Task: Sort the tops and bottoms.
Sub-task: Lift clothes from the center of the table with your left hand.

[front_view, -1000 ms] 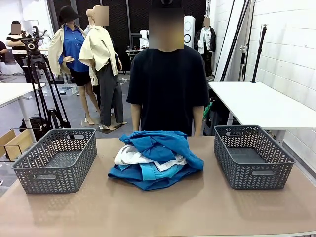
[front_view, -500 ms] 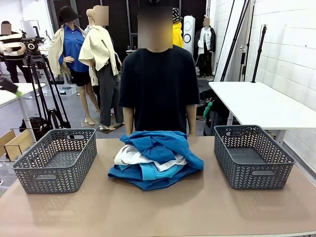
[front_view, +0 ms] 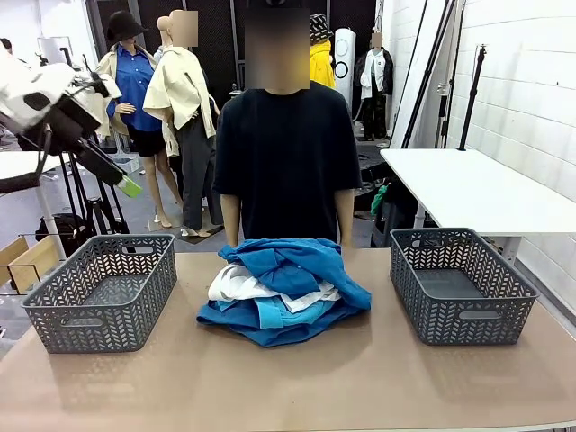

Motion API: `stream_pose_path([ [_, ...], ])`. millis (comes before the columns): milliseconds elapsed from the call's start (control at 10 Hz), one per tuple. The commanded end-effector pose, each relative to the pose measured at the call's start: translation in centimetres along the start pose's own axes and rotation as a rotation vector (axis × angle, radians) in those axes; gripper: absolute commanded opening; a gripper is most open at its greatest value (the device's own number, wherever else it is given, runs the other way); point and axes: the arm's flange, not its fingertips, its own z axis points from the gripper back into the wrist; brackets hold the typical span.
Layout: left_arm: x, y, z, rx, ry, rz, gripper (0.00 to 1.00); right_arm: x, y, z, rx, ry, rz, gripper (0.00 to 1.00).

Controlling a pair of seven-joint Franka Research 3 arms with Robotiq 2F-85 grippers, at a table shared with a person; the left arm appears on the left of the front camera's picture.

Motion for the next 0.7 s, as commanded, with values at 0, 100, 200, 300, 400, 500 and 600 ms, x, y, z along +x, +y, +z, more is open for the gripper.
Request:
stream_pose_path([
  [0,0.1,-0.6,-2.3,-0.073,-0.075,-0.208,1.0,0.1,0.1,-0.2,0.002,0.001,0.002,1.0],
  [100,0.6,-1.5,-4.2,-0.143,-0.093,-0.246,1.0,0.1,0.1,-0.2,0.002,0.001,0.002,1.0],
  [200,0.5,-1.9,-5.4,-0.194,-0.11,-0.208,1.0,0.1,0.1,-0.2,0.002,0.001,0.002,1.0],
  [300,-1.7,-0.8,-5.0,-0.132,-0.083,-0.077,1.0,0.1,0.1,-0.2,0.002,0.001,0.002,1.0],
  [400,1.1,-2.8,-4.3,-0.135,-0.065,-0.229,1.0,0.1,0.1,-0.2,0.002,0.001,0.002,1.0],
  [500,1.1,-2.8,-4.3,-0.135,-0.065,-0.229,1.0,0.1,0.1,-0.2,0.002,0.001,0.002,1.0],
  [600,1.1,-2.8,-4.3,-0.135,-0.065,-0.229,1.0,0.1,0.1,-0.2,0.002,0.001,0.002,1.0],
])
